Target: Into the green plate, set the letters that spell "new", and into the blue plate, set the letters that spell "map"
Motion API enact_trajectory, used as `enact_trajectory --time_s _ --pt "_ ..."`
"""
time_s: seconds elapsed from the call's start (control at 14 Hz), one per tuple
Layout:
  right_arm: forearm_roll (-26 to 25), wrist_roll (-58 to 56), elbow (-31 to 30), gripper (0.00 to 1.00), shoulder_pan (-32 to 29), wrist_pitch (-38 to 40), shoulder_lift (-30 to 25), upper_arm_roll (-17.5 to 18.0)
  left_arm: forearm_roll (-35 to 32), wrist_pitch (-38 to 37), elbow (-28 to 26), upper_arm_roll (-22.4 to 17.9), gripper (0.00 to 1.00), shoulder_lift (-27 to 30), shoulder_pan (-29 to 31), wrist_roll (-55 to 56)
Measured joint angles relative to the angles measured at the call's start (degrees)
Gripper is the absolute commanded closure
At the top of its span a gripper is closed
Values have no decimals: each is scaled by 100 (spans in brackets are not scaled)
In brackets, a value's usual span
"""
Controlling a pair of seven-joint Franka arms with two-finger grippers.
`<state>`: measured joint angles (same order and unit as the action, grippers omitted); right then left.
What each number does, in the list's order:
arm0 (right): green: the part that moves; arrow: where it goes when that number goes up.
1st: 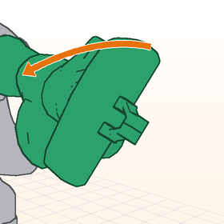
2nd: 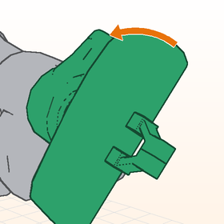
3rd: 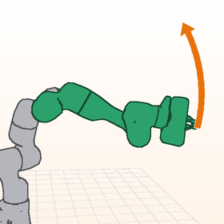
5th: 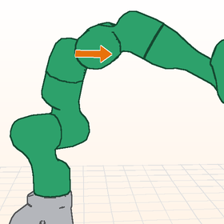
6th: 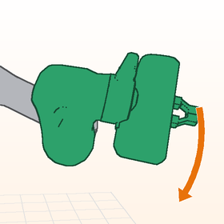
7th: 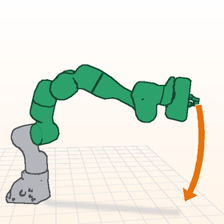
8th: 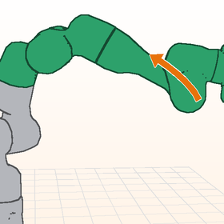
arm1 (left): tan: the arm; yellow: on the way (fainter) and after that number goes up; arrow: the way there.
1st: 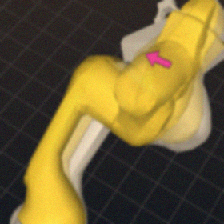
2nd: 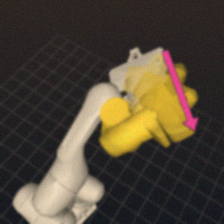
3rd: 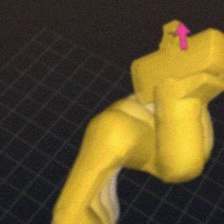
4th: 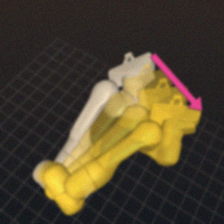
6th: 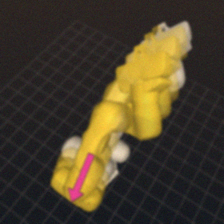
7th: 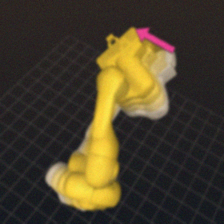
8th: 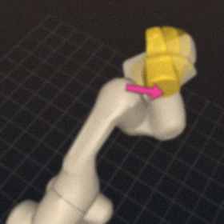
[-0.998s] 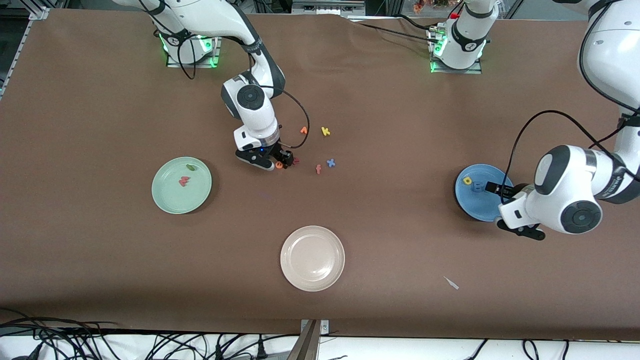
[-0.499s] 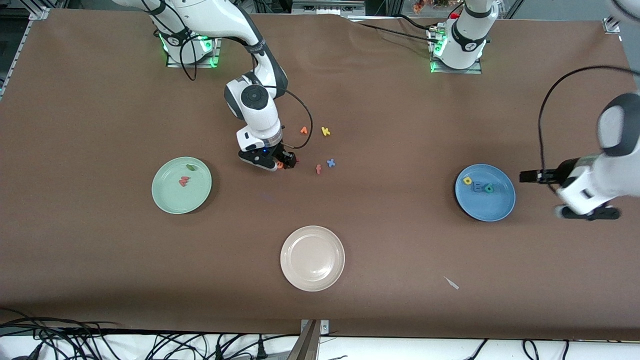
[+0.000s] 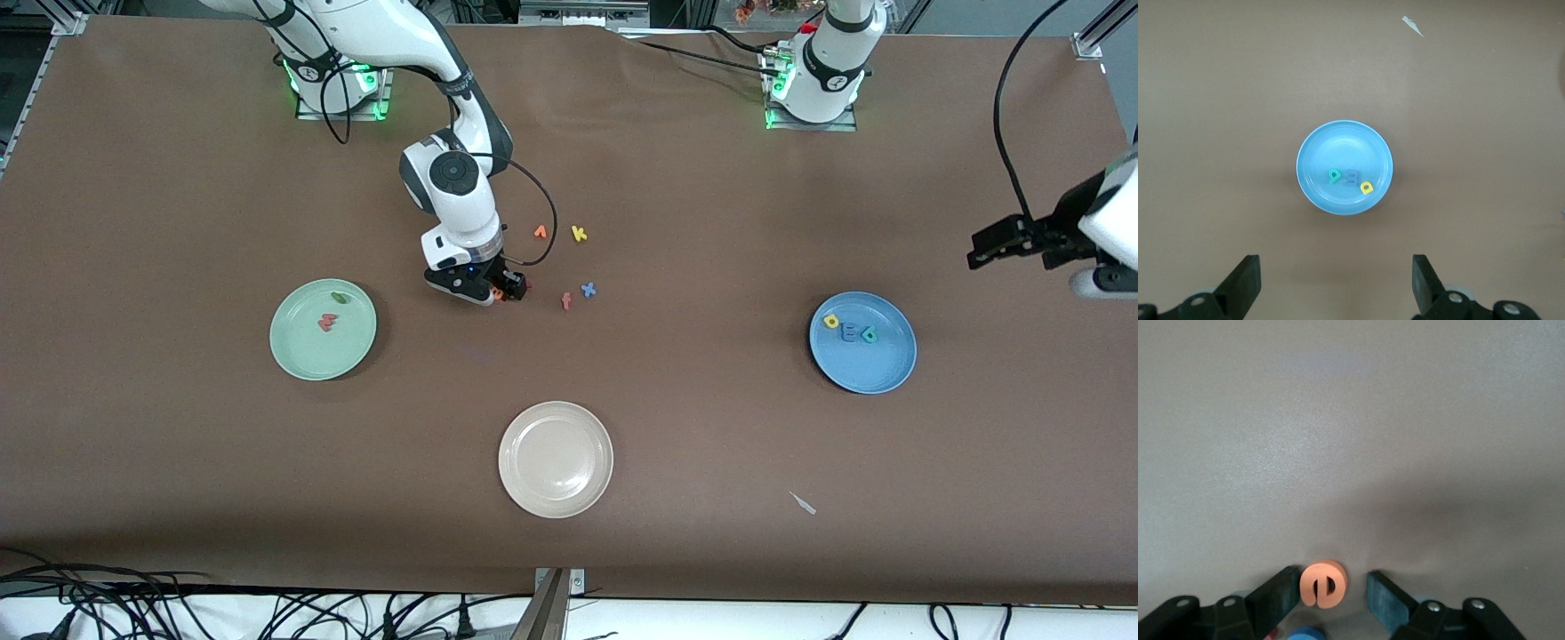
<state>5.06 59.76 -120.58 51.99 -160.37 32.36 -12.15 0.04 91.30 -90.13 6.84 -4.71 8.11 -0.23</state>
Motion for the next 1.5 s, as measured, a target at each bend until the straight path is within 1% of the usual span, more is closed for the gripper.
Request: enact_trajectory --time_s 0.14,0.29,0.43,0.57,0.64,1.0,1.14,1.5 --pt "-1 0 5 58 1 -2 0 -9 0 -113 -143 -26 0 122 -95 0" --pt "-2 -1 11 58 2 -2 0 -12 0 -140 -166 -94 0 189 -148 0" --pt "-2 -1 12 62 2 -3 0 -13 0 -241 -167 -124 0 244 -148 -2" --pt "-3 -3 16 73 3 -2 0 -13 0 -286 -170 -132 0 265 -150 -2" --pt "-4 -6 16 76 3 -3 0 -13 0 -293 -171 -132 0 266 -151 -2" --pt "-14 -65 50 77 17 105 -5 -68 0 -397 -180 -132 0 266 -156 -3" --pt "-16 -339 179 77 23 522 -61 -224 0 -411 -180 -133 0 266 -157 -3" --pt "-17 -1366 819 77 18 2276 -502 -830 0 -417 -180 -137 0 266 -160 -4"
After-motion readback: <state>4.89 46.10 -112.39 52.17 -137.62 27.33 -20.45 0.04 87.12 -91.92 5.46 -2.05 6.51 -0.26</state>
